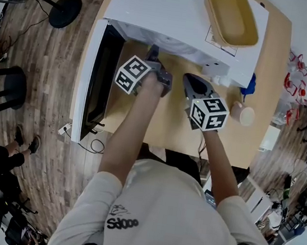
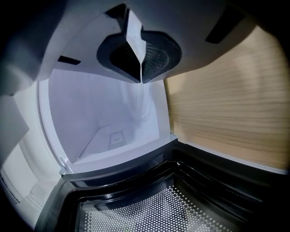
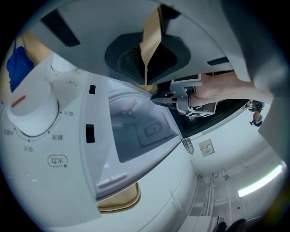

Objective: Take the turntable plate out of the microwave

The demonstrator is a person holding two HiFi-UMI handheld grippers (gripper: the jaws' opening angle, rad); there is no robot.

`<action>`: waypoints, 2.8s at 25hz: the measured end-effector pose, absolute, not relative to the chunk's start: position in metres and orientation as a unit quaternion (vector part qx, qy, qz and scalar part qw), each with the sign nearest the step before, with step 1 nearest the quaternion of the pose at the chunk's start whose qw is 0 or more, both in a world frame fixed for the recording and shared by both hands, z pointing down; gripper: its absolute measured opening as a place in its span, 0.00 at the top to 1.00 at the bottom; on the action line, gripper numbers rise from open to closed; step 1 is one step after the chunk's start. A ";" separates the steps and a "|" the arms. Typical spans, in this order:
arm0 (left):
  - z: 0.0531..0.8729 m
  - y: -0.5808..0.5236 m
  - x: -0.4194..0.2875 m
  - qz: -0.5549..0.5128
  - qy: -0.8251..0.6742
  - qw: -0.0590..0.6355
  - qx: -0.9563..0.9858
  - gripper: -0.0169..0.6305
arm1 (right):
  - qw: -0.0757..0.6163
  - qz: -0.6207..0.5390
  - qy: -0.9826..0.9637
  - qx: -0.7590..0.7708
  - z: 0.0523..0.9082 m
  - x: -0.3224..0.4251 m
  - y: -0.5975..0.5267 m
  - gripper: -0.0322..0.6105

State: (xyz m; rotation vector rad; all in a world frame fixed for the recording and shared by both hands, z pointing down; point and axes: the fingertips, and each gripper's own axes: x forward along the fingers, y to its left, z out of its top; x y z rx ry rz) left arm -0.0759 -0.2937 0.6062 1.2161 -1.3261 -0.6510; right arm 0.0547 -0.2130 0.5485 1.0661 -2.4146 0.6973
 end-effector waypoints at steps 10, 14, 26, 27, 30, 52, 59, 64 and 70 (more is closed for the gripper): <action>0.612 -0.265 -0.090 -0.263 -0.578 0.575 0.516 0.93 | 0.153 0.325 -0.847 0.392 0.565 0.052 -0.217 0.94; 0.613 -0.250 -0.086 -0.250 -0.566 0.583 0.527 0.93 | 0.087 0.423 -0.824 0.368 0.579 0.037 -0.221 0.78; 0.611 -0.218 -0.081 -0.224 -0.540 0.598 0.548 0.93 | -0.041 0.551 -0.751 0.361 0.619 0.018 -0.234 0.62; 0.611 -0.215 -0.079 -0.223 -0.538 0.600 0.549 0.93 | -0.054 0.554 -0.749 0.360 0.620 0.018 -0.238 0.62; 0.611 -0.205 -0.074 -0.218 -0.530 0.604 0.554 0.93 | -0.097 0.562 -0.739 0.358 0.618 0.016 -0.251 0.62; 0.600 -0.176 -0.096 -0.232 -0.523 0.553 0.605 0.67 | -0.253 0.608 -0.681 0.321 0.599 0.015 -0.213 0.91; 0.612 -0.174 -0.067 -0.227 -0.483 0.573 0.622 0.76 | -0.253 0.600 -0.694 0.307 0.590 0.026 -0.182 0.91; 0.594 -0.159 -0.060 -0.258 -0.449 0.556 0.650 0.84 | -0.253 0.591 -0.704 0.304 0.579 0.031 -0.165 0.90; 0.576 -0.146 -0.053 -0.261 -0.410 0.560 0.671 0.87 | -0.275 0.585 -0.692 0.319 0.569 0.039 -0.143 0.90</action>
